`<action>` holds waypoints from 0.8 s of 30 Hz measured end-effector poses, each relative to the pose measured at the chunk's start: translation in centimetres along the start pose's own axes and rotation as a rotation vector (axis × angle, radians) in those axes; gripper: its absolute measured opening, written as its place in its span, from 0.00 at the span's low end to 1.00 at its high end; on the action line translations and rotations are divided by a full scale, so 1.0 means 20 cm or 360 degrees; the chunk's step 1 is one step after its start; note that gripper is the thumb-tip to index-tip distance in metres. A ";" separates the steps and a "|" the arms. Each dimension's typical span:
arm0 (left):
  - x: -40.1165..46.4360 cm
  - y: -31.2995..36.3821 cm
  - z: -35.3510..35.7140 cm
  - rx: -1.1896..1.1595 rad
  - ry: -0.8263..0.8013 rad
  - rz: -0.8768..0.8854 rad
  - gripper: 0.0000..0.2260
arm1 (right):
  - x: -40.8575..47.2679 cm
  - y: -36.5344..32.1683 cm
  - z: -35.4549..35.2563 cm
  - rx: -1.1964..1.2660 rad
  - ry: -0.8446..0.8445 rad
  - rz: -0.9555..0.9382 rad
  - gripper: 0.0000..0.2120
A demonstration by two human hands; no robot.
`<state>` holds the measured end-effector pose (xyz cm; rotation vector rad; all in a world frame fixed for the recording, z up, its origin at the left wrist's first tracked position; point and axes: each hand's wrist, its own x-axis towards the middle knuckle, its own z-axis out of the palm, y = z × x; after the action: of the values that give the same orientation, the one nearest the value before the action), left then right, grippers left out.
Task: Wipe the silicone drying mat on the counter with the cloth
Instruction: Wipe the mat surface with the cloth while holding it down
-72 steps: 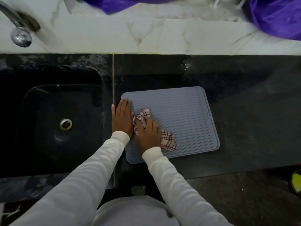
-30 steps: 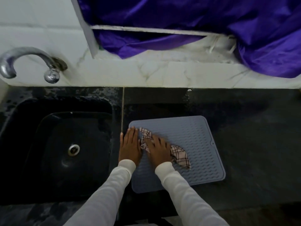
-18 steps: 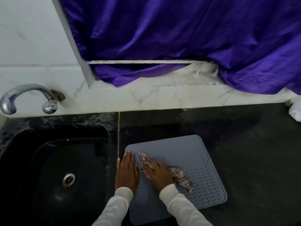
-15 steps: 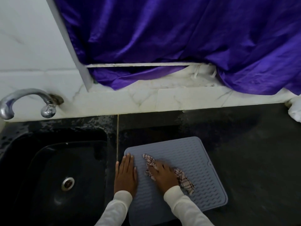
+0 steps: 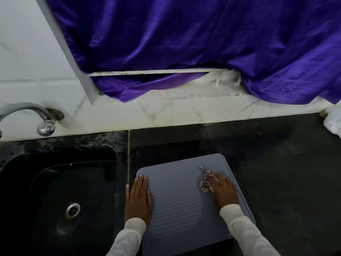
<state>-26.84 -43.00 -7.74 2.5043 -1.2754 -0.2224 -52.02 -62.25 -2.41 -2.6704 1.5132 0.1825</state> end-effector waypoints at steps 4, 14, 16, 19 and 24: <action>-0.01 0.01 -0.01 -0.0002 0.0019 0.0010 0.25 | -0.06 -0.04 0.00 0.0106 0.0014 0.0207 0.29; -0.02 0.04 -0.08 0.0022 -0.0050 -0.0011 0.25 | -0.03 -0.66 -0.16 0.0758 0.0129 -0.0255 0.30; -0.01 0.04 -0.08 0.0047 -0.0088 0.0009 0.26 | 0.02 -0.89 -0.16 0.0721 0.0146 -0.0428 0.30; 0.00 0.01 -0.05 0.0192 -0.0131 0.0037 0.31 | 0.08 -1.13 -0.09 0.0608 -0.0060 -0.0522 0.25; 0.00 0.03 -0.02 0.0179 -0.0050 -0.0022 0.26 | 0.17 -1.10 -0.02 0.0313 -0.0123 -0.0590 0.22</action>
<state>-27.11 -43.22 -7.21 2.6143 -1.3174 -0.1993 -31.37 -53.82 -2.39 -2.6852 0.9371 0.1070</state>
